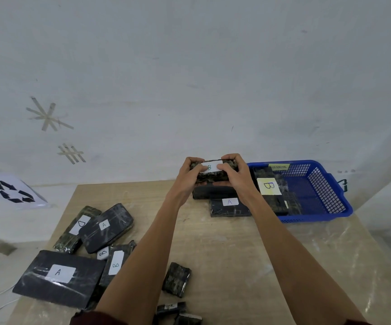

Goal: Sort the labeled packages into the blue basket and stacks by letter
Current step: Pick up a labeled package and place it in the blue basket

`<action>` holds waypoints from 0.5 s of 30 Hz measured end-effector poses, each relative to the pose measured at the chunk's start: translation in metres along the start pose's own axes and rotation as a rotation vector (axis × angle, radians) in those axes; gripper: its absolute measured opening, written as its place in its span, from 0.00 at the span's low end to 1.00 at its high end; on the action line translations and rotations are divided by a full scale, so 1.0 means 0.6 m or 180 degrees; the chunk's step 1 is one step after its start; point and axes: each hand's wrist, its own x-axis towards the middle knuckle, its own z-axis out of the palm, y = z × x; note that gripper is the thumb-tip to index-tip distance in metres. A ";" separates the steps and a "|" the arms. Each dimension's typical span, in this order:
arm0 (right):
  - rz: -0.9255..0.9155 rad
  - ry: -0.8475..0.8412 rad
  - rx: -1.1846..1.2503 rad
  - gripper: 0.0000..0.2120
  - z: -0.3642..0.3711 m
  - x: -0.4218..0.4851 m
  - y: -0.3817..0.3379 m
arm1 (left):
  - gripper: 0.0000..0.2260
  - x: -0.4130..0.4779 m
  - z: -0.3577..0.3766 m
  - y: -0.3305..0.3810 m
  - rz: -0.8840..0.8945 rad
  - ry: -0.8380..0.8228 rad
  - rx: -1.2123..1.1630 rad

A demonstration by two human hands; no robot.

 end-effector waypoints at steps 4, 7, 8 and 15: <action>-0.0093 -0.0043 -0.0018 0.12 0.001 -0.003 -0.002 | 0.08 -0.003 0.001 0.001 -0.0061 0.0035 -0.0069; -0.0085 -0.0085 -0.0016 0.12 0.002 -0.003 -0.008 | 0.08 -0.004 -0.003 0.004 -0.0049 -0.0019 -0.0165; -0.0078 -0.0115 -0.0028 0.12 0.003 -0.003 -0.008 | 0.07 -0.004 -0.005 0.006 -0.0052 -0.0027 -0.0198; -0.0161 -0.0181 -0.0498 0.10 0.000 0.005 0.010 | 0.05 -0.007 -0.006 0.000 -0.0188 0.0049 -0.0212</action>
